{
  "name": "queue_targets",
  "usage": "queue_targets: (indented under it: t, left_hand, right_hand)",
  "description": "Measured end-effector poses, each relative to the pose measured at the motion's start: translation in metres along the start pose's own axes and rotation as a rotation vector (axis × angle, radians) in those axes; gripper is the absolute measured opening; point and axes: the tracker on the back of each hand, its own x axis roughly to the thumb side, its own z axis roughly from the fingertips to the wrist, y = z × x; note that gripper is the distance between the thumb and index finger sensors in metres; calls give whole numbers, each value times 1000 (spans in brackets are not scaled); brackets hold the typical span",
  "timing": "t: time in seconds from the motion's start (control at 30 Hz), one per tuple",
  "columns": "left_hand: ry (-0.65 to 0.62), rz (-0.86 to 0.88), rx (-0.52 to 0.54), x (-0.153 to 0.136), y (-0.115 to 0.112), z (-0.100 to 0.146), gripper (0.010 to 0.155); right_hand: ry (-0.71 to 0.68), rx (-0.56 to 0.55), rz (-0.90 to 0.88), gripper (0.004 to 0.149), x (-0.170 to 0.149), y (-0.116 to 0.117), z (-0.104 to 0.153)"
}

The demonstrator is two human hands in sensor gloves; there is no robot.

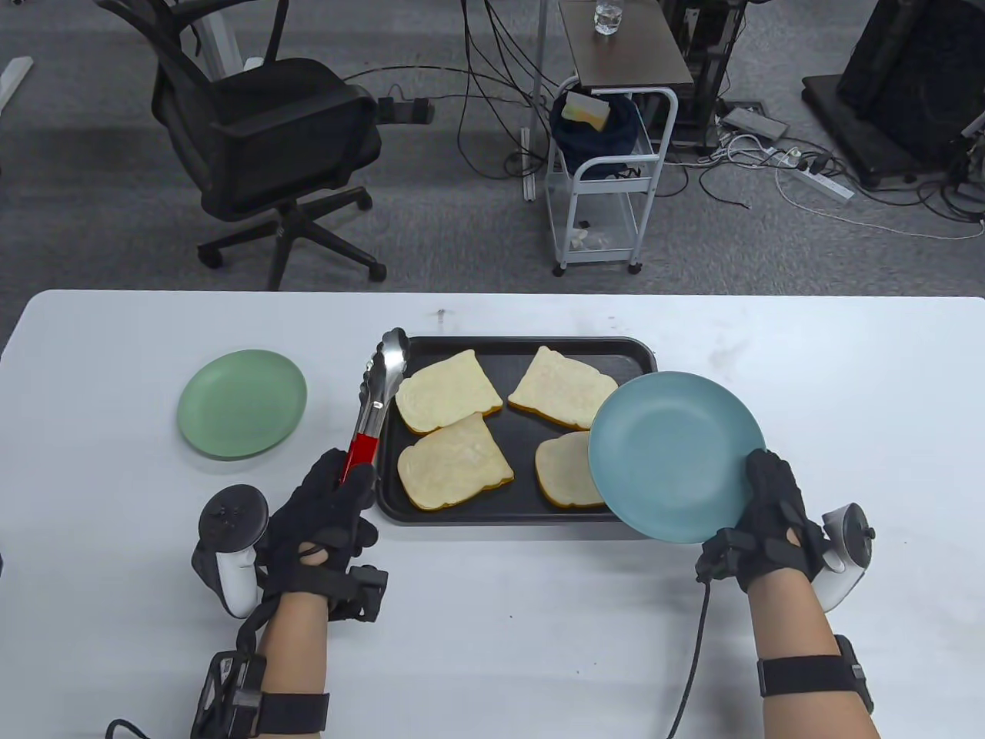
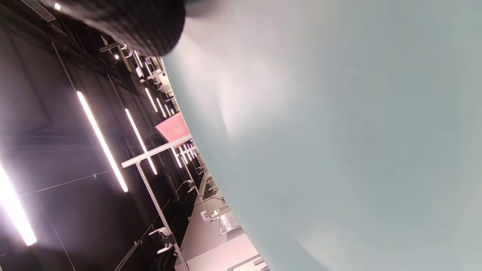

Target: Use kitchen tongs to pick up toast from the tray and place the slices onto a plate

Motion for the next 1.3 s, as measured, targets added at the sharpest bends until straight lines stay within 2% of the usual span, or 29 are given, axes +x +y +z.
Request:
queue_targets:
  t: [0.2, 0.3, 0.63, 0.7, 0.87, 1.13, 1.3]
  left_hand:
    - [87, -156, -32, -13, 16, -12, 79]
    - [118, -276, -82, -20, 15, -18, 77]
    - [143, -539, -104, -17, 9, -20, 74]
    - [144, -527, -104, -17, 9, -20, 74]
    - [195, -509, -182, -20, 20, -22, 71]
    - [228, -489, -183, -26, 25, -26, 68]
    - [175, -281, -229, -29, 30, -26, 65]
  right_hand:
    - [10, -8, -10, 45, -2, -5, 1]
    - [12, -16, -7, 45, -3, -7, 2]
    - [15, -3, -13, 46, -4, -9, 2]
    - [16, 1, -11, 46, -4, -9, 1]
    - [20, 2, -4, 46, -5, -10, 1]
    - [35, -20, 1, 46, -7, -13, 1]
    - [41, -30, -1, 46, -8, -14, 1]
